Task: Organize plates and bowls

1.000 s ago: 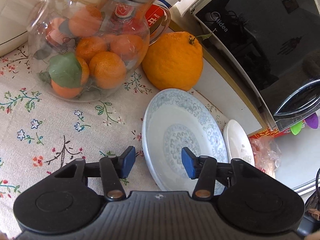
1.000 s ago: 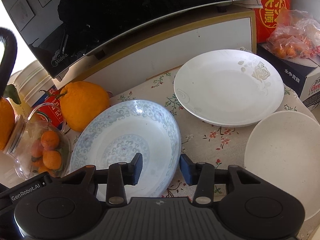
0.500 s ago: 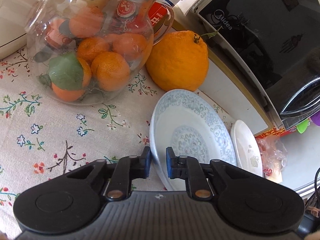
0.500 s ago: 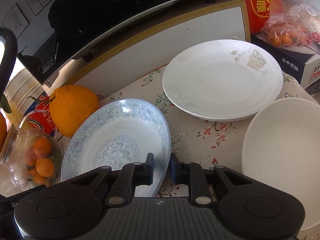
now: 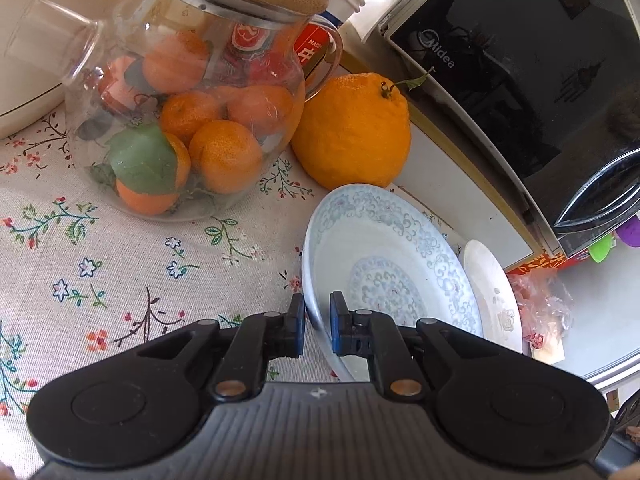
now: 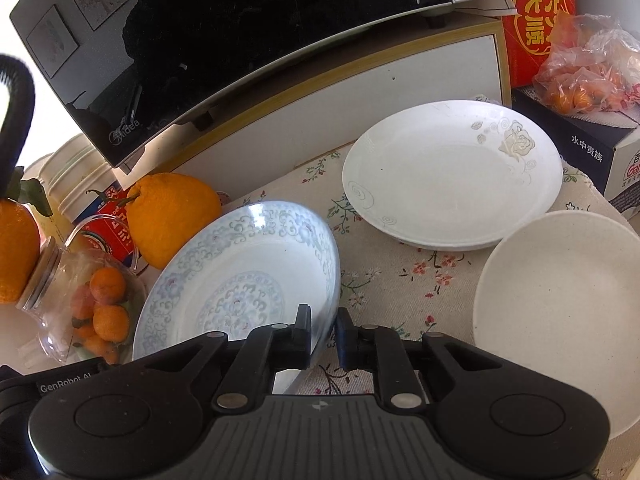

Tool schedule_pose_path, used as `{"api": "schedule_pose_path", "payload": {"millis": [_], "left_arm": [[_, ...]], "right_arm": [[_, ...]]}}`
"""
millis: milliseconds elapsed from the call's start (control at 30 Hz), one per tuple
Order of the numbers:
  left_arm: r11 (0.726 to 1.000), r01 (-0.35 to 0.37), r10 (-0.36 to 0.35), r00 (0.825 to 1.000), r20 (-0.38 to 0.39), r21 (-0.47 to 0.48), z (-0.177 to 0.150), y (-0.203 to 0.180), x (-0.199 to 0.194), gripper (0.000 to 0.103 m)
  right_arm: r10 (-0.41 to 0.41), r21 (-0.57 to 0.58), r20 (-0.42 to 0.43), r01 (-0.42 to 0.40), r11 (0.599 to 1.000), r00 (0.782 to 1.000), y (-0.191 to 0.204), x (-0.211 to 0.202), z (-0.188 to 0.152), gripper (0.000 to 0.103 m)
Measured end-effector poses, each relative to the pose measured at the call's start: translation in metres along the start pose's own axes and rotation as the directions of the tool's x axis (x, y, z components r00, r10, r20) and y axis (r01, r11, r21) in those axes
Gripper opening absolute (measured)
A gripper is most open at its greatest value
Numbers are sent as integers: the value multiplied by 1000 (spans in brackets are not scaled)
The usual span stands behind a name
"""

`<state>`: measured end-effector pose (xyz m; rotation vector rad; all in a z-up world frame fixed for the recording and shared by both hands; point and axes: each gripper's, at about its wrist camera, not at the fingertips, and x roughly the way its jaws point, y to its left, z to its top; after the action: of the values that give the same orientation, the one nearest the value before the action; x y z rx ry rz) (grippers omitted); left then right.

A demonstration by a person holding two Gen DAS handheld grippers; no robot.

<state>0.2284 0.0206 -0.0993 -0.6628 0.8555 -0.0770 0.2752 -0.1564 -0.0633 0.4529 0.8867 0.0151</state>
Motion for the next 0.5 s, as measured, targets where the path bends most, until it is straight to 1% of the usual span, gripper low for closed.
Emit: {"api": "schedule_pose_path", "payload": {"millis": [100, 233, 500], "left_arm": [[1000, -4, 4, 1000, 4, 7, 0, 1, -4, 10], [1000, 1, -1, 1000, -4, -13, -1, 4, -6, 10], [1000, 5, -4, 1000, 27, -19, 1, 7, -22, 10]], "right_arm": [[5, 3, -2, -5, 1000, 1000, 1, -2, -3, 11], [19, 7, 7, -19, 1000, 1000, 1, -6, -1, 11], [45, 9, 3, -45, 999, 999, 0, -6, -3, 11]]}}
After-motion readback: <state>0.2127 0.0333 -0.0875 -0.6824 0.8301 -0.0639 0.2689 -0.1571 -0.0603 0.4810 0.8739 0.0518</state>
